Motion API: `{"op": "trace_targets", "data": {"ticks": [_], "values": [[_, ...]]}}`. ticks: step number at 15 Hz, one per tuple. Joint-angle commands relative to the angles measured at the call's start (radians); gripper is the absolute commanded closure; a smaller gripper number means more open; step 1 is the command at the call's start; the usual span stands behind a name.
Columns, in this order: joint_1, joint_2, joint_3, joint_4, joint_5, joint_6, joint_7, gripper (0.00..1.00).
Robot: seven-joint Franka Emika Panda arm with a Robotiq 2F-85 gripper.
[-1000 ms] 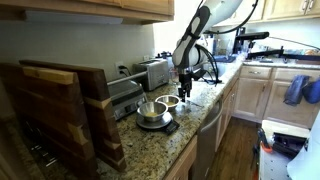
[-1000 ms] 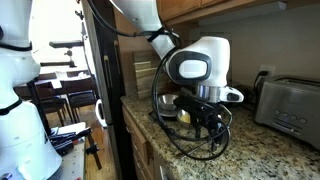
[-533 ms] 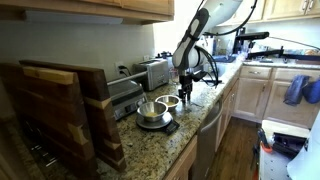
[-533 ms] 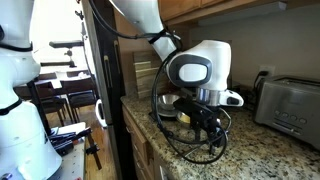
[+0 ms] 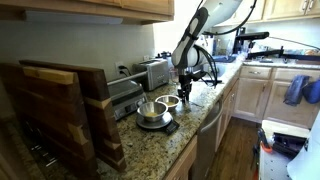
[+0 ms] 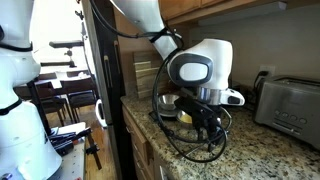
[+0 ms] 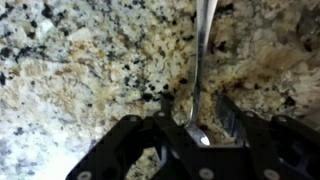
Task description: Use the spoon to get some contents from the bowl on the right and put them into the one on the left
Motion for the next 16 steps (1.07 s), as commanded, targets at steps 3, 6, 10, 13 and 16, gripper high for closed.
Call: {"op": "trace_targets", "data": {"ticks": [3,6,10,13,16], "values": [[-0.019,-0.001,0.014,-0.004,0.024,-0.021,-0.007,0.81],[-0.02,-0.002,0.017,-0.002,0.028,-0.021,-0.009,0.93],[-0.026,-0.004,0.02,0.002,0.046,-0.031,-0.015,0.93],[-0.028,-0.015,0.02,-0.001,0.054,-0.033,-0.016,0.93],[-0.035,-0.057,0.028,-0.023,0.068,-0.045,-0.04,0.93]]}}
